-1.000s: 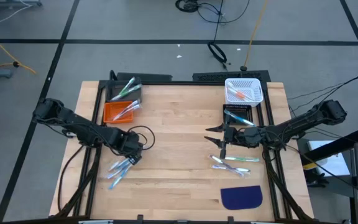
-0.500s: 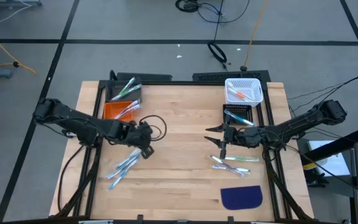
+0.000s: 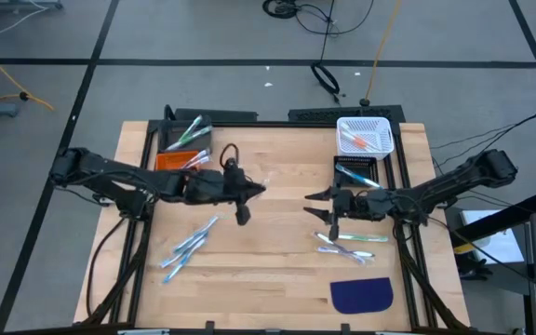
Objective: Pick & Place Toothbrushes
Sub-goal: Put the orange toothbrush into the white bin
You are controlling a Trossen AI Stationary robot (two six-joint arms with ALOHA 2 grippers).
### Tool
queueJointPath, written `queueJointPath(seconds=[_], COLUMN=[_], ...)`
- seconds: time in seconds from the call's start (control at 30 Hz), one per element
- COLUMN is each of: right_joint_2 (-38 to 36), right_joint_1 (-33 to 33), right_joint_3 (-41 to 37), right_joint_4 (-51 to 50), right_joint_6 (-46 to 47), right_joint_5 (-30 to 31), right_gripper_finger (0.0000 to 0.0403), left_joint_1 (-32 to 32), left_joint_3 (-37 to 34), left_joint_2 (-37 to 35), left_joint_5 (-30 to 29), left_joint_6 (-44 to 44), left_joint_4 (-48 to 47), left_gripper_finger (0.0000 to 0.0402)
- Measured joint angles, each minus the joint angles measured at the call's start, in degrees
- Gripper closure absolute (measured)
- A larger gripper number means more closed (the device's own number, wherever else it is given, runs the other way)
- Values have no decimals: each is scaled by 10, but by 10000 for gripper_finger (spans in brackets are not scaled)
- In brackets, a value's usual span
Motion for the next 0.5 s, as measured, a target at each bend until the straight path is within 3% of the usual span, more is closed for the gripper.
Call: queueJointPath(seconds=[0.2, 0.5], right_joint_2=[45, 102], right_joint_1=[-24, -54], right_joint_3=[0, 0], right_joint_4=[93, 178], right_joint_6=[-7, -7], right_joint_5=[0, -1], right_gripper_finger=[261, 261], left_joint_1=[9, 11], left_joint_3=[0, 0], left_joint_2=[39, 101], left_joint_5=[35, 36], left_joint_6=[60, 97], left_joint_4=[162, 279], left_gripper_finger=[401, 401])
